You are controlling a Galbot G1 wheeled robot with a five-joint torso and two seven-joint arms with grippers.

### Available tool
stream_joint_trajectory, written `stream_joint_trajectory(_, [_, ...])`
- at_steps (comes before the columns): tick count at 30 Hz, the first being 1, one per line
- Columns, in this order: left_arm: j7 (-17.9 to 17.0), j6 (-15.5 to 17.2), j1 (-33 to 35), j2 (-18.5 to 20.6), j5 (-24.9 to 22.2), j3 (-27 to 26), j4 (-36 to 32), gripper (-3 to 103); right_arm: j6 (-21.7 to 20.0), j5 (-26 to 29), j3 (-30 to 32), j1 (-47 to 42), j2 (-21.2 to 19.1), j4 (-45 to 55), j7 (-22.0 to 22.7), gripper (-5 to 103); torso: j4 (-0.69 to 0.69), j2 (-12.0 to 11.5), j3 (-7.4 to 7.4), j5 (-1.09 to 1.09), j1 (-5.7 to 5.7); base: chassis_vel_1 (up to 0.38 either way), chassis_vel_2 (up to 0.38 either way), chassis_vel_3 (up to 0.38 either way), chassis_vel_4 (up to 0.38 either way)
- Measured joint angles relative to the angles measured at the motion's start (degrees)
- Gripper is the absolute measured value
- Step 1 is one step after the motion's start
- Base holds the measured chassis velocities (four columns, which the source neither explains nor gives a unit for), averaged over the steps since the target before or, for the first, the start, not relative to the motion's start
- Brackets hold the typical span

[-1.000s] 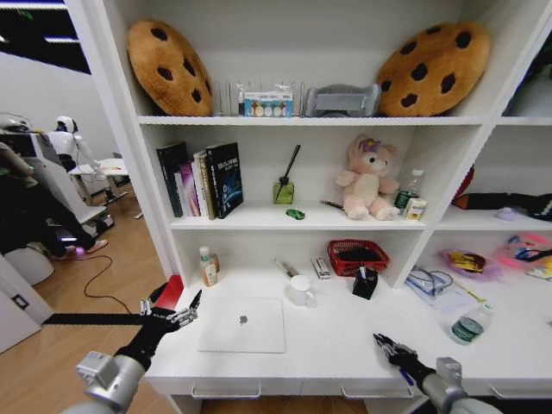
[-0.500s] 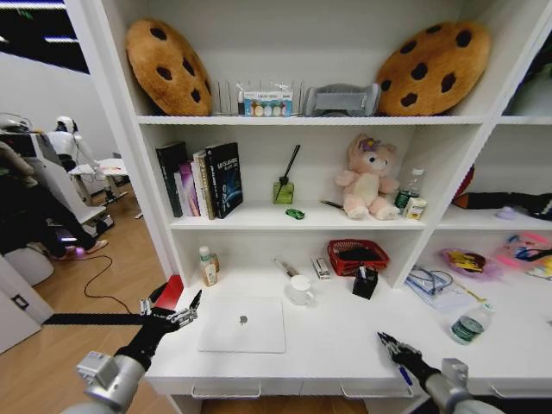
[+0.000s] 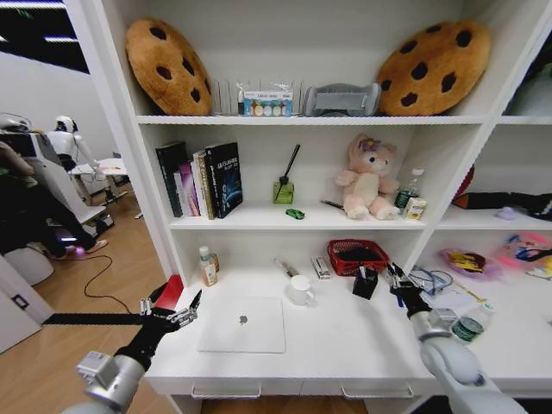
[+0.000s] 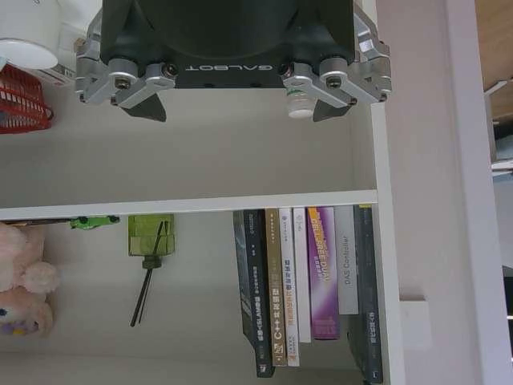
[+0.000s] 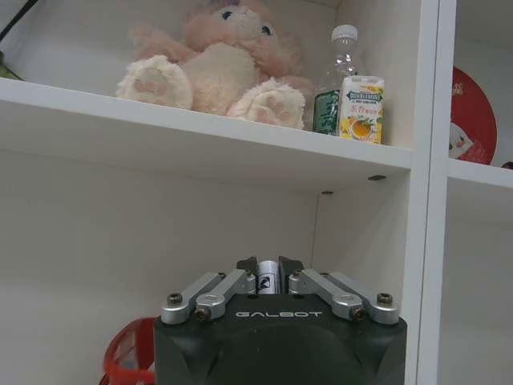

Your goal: Organize the objects on the table.

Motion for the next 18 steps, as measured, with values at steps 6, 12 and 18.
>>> stream_joint_trajectory(6, [0.0, 0.0, 0.0, 0.0, 0.0, 0.0, 0.0, 100, 7.0, -6.2, -3.1, 7.4, 1.0, -9.0, 3.7, 13, -0.03, 0.0, 0.0, -0.01, 0.0, 0.0, 0.0, 0.0, 0.0])
stream_joint_trajectory(12, [0.0, 0.0, 0.0, 0.0, 0.0, 0.0, 0.0, 100, 10.9, -8.1, -3.7, 9.0, 1.4, -12.8, 4.7, 13, -0.04, 0.0, -0.01, -0.01, 0.0, 0.0, 0.0, 0.0, 0.0])
stream_joint_trajectory(18, [0.0, 0.0, 0.0, 0.0, 0.0, 0.0, 0.0, 100, 14.4, -8.3, -5.1, 11.0, 2.6, -15.5, 4.7, 13, -0.02, 0.0, -0.01, -0.01, 0.0, 0.0, 0.0, 0.0, 0.0])
